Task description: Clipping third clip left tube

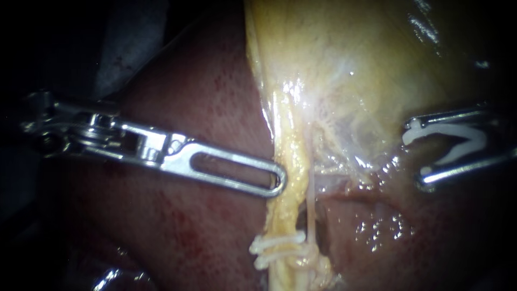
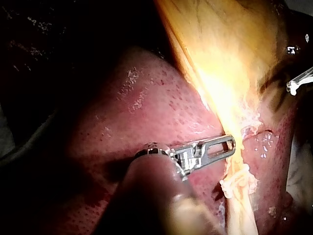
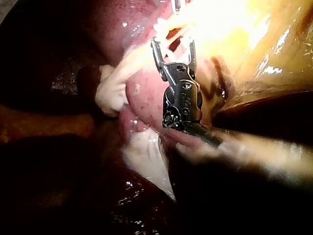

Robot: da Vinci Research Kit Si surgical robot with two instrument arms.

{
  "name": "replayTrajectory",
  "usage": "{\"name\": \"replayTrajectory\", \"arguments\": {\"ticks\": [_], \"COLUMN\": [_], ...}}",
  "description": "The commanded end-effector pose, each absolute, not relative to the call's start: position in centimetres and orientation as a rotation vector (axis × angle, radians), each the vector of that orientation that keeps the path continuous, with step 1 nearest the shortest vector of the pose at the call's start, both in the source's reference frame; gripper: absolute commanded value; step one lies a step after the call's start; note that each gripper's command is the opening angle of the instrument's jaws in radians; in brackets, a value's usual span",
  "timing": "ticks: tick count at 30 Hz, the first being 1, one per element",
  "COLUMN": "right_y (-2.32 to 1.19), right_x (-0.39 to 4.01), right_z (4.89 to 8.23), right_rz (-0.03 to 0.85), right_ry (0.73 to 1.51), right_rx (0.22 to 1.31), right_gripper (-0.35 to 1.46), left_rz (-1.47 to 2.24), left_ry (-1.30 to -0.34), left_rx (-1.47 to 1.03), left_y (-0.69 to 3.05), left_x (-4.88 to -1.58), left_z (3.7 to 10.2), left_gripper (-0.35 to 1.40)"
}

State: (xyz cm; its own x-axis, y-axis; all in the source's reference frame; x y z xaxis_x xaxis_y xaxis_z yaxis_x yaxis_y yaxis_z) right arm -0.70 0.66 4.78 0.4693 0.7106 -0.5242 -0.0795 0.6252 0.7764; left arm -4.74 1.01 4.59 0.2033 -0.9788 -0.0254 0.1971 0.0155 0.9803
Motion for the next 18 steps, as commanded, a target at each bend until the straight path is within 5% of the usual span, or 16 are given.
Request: {"name": "replayTrajectory", "arguments": {"ticks": [1, 18], "right_y": [0.65, 0.43], "right_x": [-0.70, -0.50], "right_z": [4.78, 4.95], "right_rz": [0.546, 0.548], "right_ry": [0.969, 0.972], "right_rx": [0.759, 0.734], "right_gripper": [0.59, 0.57], "left_rz": [-1.148, -1.140], "left_ry": [-0.912, -0.912], "left_rx": [1.157, 1.165], "left_y": [1.01, 0.93], "left_x": [-4.74, -4.43], "left_z": [4.59, 4.46], "left_gripper": [-0.35, -0.35]}}
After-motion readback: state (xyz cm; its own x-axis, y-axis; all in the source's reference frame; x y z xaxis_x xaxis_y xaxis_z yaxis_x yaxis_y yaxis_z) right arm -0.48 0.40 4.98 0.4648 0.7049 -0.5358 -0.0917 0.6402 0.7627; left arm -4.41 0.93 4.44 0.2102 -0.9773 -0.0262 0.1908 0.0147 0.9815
